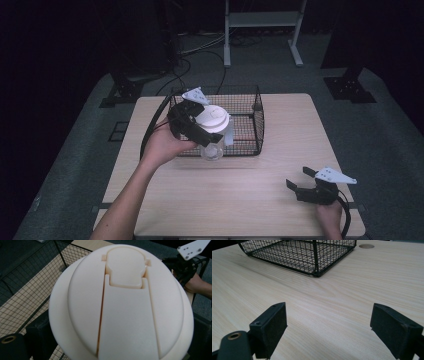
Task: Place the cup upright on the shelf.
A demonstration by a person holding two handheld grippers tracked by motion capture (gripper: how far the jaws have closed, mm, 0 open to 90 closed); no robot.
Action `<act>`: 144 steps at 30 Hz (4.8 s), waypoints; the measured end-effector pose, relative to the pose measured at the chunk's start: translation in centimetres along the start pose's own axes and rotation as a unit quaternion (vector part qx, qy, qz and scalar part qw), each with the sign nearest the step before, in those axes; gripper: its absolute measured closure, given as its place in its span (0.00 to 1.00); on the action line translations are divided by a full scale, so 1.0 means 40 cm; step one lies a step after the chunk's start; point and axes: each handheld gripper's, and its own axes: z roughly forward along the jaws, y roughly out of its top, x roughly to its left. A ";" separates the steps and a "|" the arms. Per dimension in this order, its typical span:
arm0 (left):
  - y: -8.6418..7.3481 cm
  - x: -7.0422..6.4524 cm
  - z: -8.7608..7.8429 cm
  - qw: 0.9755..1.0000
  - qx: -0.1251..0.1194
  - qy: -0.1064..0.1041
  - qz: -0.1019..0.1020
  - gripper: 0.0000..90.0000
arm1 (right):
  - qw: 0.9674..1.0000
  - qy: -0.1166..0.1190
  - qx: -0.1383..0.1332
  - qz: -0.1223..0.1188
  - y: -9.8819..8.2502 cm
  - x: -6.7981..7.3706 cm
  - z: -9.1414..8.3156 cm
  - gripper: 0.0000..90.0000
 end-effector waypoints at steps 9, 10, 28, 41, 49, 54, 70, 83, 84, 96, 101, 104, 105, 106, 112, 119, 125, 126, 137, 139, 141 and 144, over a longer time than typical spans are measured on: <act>0.044 0.012 -0.014 1.000 0.008 0.011 -0.001 0.06 | 1.000 0.000 0.000 0.000 0.000 -0.001 0.000 0.14; 0.054 0.019 -0.018 1.000 0.006 0.014 -0.002 0.06 | 1.000 0.001 0.001 0.001 0.000 0.000 0.000 0.14; 0.114 0.097 0.006 0.998 0.030 0.046 -0.025 0.06 | 1.000 0.002 0.001 0.004 0.000 -0.001 -0.001 0.14; 0.134 0.148 0.044 0.996 0.033 0.062 -0.052 0.06 | 1.000 0.003 0.000 0.006 0.000 -0.002 -0.001 0.14; 0.130 0.180 0.078 0.994 0.037 0.071 -0.071 0.06 | 1.000 0.004 -0.001 0.009 0.001 -0.003 -0.001 0.14; 0.121 0.200 0.097 0.993 0.041 0.071 -0.084 0.06 | 1.000 0.005 -0.002 0.010 0.001 -0.003 -0.001 0.14; 0.082 0.244 0.148 0.989 0.040 0.085 -0.114 0.06 | 1.000 0.005 -0.002 0.011 0.001 -0.004 -0.001 0.14; 0.051 0.262 0.191 0.987 0.040 0.085 -0.130 0.06 | 1.000 0.005 -0.002 0.011 0.001 -0.004 -0.001 0.14; 0.050 0.262 0.194 0.987 0.040 0.084 -0.128 0.06 | 1.000 0.006 -0.002 0.011 0.001 -0.004 -0.001 0.14; 0.028 0.267 0.236 0.986 0.042 0.079 -0.137 0.06 | 1.000 0.006 -0.002 0.011 0.001 -0.005 -0.001 0.14; 0.014 0.270 0.255 0.986 0.046 0.076 -0.141 0.06 | 1.000 0.005 -0.002 0.011 0.001 -0.005 -0.001 0.14; 0.006 0.271 0.265 0.986 0.049 0.076 -0.143 0.06 | 1.000 0.005 -0.003 0.010 0.001 -0.006 -0.001 0.14; 0.002 0.272 0.269 0.986 0.049 0.075 -0.143 0.06 | 1.000 0.005 -0.003 0.010 0.001 -0.005 -0.001 0.14; -0.001 0.272 0.272 0.985 0.050 0.074 -0.145 0.06 | 1.000 0.005 -0.003 0.010 0.001 -0.005 -0.001 0.14; -0.020 0.274 0.289 0.985 0.051 0.073 -0.150 0.06 | 1.000 0.005 -0.004 0.011 0.001 -0.006 -0.002 0.14; -0.037 0.277 0.301 0.985 0.052 0.070 -0.152 0.06 | 1.000 0.006 -0.004 0.012 0.001 -0.008 -0.001 0.14; -0.048 0.277 0.312 0.984 0.053 0.067 -0.154 0.06 | 1.000 0.006 -0.003 0.011 0.001 -0.008 0.000 0.14; -0.049 0.277 0.314 0.984 0.052 0.067 -0.154 0.06 | 1.000 0.006 -0.003 0.010 0.001 -0.008 -0.001 0.14; -0.081 0.276 0.330 0.985 0.048 0.062 -0.156 0.06 | 1.000 0.006 -0.002 0.010 0.001 -0.007 0.000 0.14; -0.084 0.277 0.328 0.985 0.045 0.061 -0.158 0.06 | 1.000 0.005 -0.001 0.010 0.001 -0.006 0.000 0.14; -0.087 0.276 0.327 0.985 0.042 0.061 -0.158 0.06 | 1.000 0.005 -0.001 0.009 0.001 -0.006 0.000 0.14; -0.089 0.273 0.326 0.985 0.043 0.061 -0.153 0.06 | 1.000 0.006 -0.001 0.010 0.001 -0.006 0.000 0.14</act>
